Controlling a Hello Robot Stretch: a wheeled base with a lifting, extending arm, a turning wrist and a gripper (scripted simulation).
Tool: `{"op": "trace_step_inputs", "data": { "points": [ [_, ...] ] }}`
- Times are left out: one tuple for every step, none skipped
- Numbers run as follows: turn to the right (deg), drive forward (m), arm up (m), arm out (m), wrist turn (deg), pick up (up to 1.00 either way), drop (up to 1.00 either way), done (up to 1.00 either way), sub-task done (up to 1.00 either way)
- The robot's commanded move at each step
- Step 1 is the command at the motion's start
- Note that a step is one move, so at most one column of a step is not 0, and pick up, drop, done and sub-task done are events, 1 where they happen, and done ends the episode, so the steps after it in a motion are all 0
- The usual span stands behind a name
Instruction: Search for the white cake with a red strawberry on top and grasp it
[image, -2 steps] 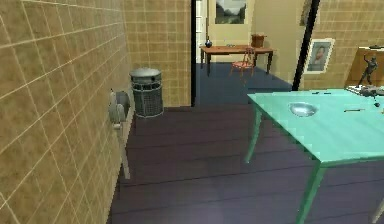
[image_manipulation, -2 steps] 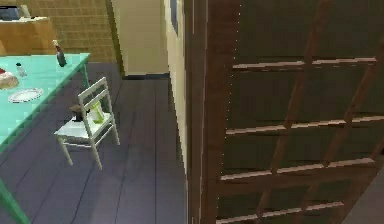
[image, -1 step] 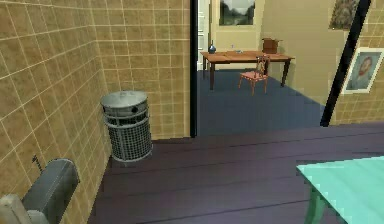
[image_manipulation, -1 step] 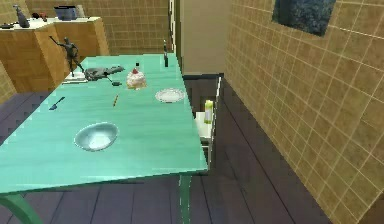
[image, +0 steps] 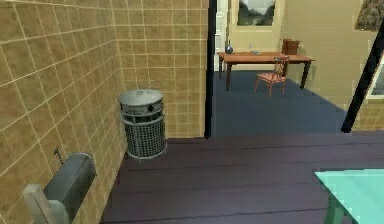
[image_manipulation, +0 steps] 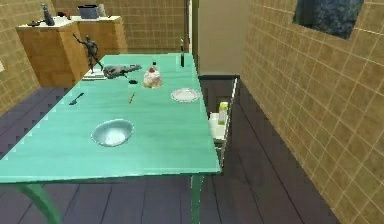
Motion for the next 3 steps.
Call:
{"op": "trace_step_inputs", "data": {
  "points": [
    [0.0,0.95,0.00,0.00,0.0,0.00,0.00,0.00,0.00],
    [45.0,0.00,0.00,0.00,0.0,0.00,0.00,0.00,0.00],
    [3.0,0.00,0.00,0.00,0.0,0.00,0.00,0.00,0.00]
  ]
}}
